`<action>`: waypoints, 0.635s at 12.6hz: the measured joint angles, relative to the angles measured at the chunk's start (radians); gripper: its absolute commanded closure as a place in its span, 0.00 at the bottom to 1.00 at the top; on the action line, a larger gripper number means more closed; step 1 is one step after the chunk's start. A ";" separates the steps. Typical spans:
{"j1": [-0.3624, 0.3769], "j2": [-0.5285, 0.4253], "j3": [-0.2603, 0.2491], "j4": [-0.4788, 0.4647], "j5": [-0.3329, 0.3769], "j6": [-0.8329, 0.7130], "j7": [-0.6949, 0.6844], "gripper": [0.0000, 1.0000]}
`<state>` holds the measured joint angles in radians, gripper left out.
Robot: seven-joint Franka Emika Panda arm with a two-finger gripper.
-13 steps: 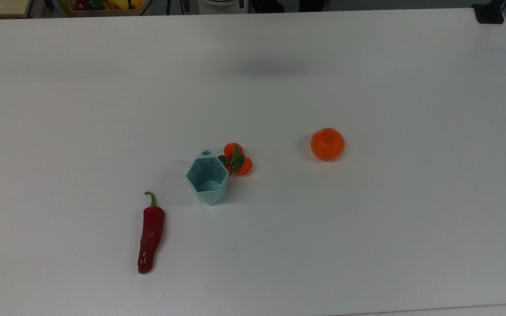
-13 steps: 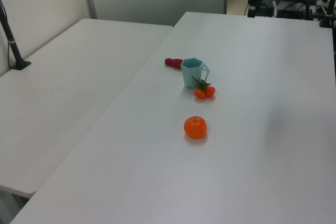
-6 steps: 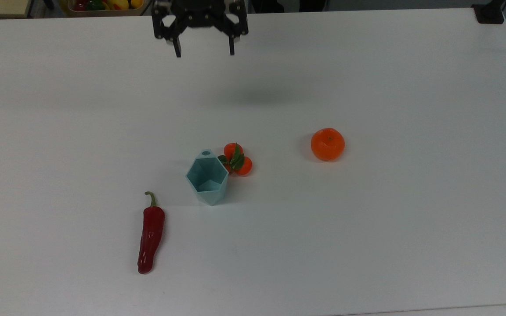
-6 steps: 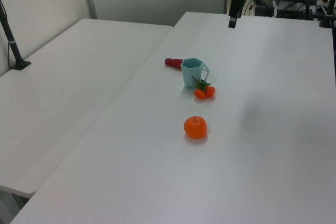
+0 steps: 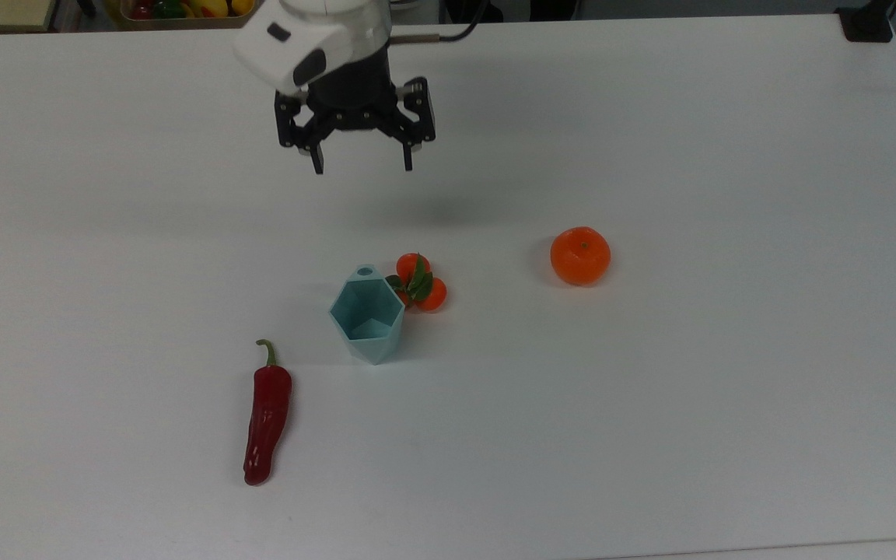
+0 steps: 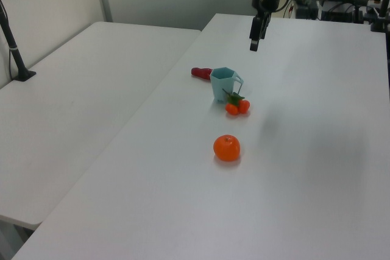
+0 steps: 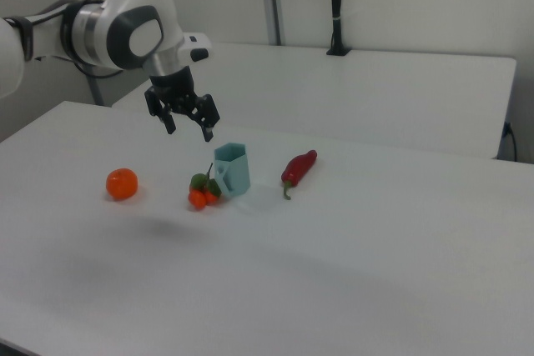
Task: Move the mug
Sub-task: 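Move the open gripper down over the teal mug's rim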
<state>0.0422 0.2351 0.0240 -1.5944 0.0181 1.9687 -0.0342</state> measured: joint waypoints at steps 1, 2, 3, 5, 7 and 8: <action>0.000 0.023 -0.001 0.000 0.000 0.023 0.000 0.00; 0.000 0.052 -0.001 -0.001 0.000 0.058 0.000 0.00; 0.000 0.083 -0.001 -0.001 -0.001 0.095 0.000 0.00; -0.001 0.138 -0.001 0.001 -0.007 0.148 0.000 0.00; -0.001 0.173 -0.002 0.002 -0.021 0.184 0.000 0.00; -0.001 0.185 -0.002 0.002 -0.025 0.195 0.000 0.00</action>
<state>0.0415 0.4200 0.0224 -1.5923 -0.0073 2.1637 -0.0342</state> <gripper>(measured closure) 0.000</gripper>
